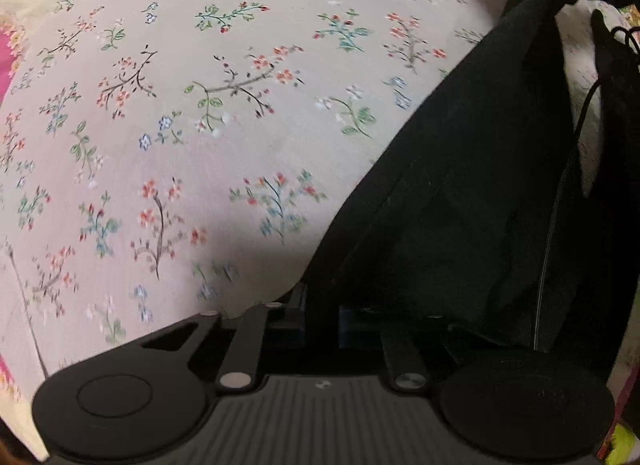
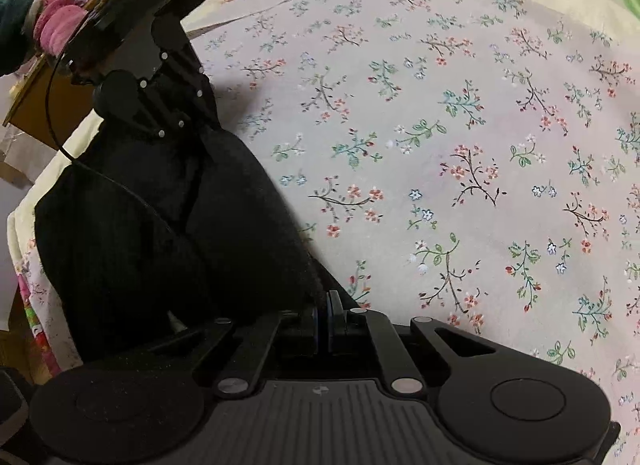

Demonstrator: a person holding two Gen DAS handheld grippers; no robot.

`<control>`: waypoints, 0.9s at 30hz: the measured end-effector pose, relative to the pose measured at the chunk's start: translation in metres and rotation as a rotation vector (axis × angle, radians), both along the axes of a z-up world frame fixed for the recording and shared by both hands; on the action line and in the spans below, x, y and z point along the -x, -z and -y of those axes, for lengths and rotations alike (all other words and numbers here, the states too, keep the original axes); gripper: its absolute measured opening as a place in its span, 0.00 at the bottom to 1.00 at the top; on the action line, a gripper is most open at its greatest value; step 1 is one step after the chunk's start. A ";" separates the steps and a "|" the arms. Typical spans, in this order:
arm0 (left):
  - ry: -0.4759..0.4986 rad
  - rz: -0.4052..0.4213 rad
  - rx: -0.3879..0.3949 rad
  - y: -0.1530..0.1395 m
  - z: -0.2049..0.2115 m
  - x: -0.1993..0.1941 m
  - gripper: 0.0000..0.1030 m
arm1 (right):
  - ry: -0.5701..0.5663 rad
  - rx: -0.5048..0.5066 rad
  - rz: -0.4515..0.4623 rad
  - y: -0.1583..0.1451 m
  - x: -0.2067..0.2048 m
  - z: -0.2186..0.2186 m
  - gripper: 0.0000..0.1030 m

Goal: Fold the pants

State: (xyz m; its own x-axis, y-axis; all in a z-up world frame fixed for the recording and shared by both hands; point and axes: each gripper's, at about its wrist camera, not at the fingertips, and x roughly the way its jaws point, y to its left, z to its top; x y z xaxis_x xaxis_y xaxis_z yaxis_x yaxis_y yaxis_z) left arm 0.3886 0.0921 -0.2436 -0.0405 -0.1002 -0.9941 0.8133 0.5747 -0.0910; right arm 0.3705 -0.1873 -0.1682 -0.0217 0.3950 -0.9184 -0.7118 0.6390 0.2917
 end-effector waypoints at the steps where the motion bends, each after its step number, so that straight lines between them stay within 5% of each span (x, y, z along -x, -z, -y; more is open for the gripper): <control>1: 0.002 -0.003 0.000 -0.003 -0.003 0.007 0.20 | 0.001 -0.002 0.000 -0.003 0.003 -0.001 0.00; 16: -0.134 -0.106 0.089 -0.058 -0.009 0.154 0.18 | 0.019 -0.030 -0.098 -0.043 0.101 0.008 0.00; 27: -0.256 -0.130 0.120 -0.054 0.001 0.224 0.18 | 0.119 -0.011 -0.135 -0.032 0.177 0.021 0.00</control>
State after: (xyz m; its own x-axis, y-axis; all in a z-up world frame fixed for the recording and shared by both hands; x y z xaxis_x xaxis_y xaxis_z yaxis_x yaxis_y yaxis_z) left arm 0.1647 0.0910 -0.1897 -0.1249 -0.2395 -0.9628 0.6207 0.7382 -0.2642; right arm 0.1939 -0.2084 -0.1366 -0.0974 0.4119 -0.9060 -0.5853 0.7126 0.3869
